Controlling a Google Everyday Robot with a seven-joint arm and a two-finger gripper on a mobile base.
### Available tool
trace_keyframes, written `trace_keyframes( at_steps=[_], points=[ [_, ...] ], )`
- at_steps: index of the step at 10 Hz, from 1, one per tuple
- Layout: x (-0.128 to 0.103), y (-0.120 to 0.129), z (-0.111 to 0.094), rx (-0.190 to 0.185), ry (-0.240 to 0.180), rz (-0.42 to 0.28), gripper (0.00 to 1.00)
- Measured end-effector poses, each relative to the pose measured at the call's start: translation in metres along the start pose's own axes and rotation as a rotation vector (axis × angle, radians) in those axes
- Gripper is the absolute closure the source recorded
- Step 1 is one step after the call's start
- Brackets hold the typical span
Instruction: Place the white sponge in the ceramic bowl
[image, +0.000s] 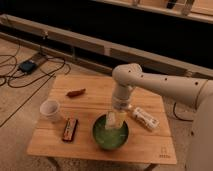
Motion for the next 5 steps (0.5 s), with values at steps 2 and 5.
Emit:
trace_keyframes(
  at_steps=[2, 5],
  points=[
    [-0.0003, -0.0062, -0.0061, 0.009, -0.01, 0.007, 0.2],
    [0.0001, -0.006, -0.0053, 0.007, -0.011, 0.008, 0.2]
  ],
)
